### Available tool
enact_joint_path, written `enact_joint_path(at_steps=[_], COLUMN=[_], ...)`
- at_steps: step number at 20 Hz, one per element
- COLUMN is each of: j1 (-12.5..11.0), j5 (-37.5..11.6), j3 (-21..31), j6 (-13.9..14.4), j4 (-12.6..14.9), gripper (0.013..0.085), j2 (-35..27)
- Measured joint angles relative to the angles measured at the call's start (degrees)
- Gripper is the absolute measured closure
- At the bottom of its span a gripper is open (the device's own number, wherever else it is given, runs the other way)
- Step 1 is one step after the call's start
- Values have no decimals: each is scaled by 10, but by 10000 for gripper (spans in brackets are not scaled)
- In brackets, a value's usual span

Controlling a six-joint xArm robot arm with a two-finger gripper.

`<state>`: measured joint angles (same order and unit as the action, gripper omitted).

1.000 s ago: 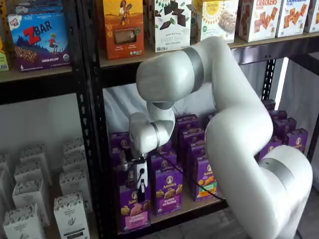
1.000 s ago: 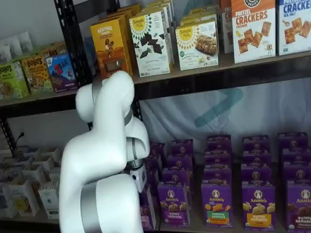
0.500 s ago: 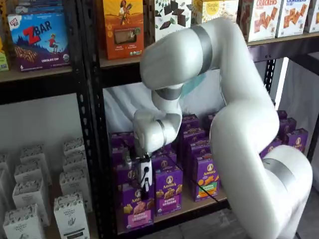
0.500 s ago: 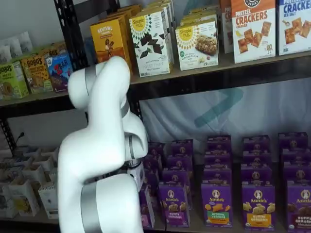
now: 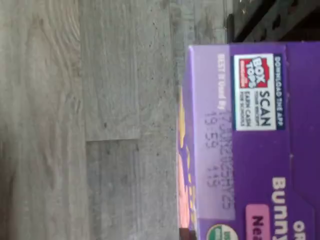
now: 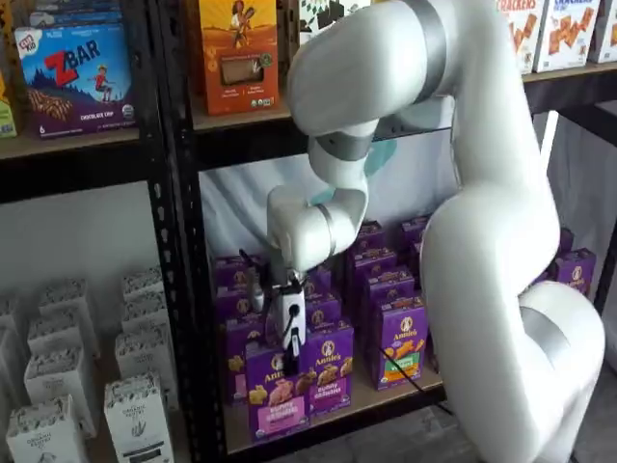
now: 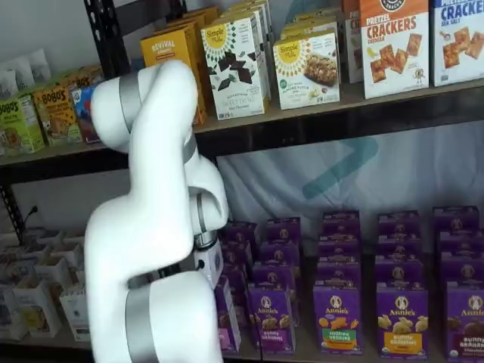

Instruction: Pick up the purple box with a pink patch in the middle, on the bottom shelf, the first box from the left

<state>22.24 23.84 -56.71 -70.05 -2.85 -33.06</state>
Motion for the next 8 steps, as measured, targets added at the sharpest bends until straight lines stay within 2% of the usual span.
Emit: enact_joint_path(at_steps=[8], j1=[11], j5=[28], j3=[39], j6=[27], j4=[17], gripper=[650], j2=[56])
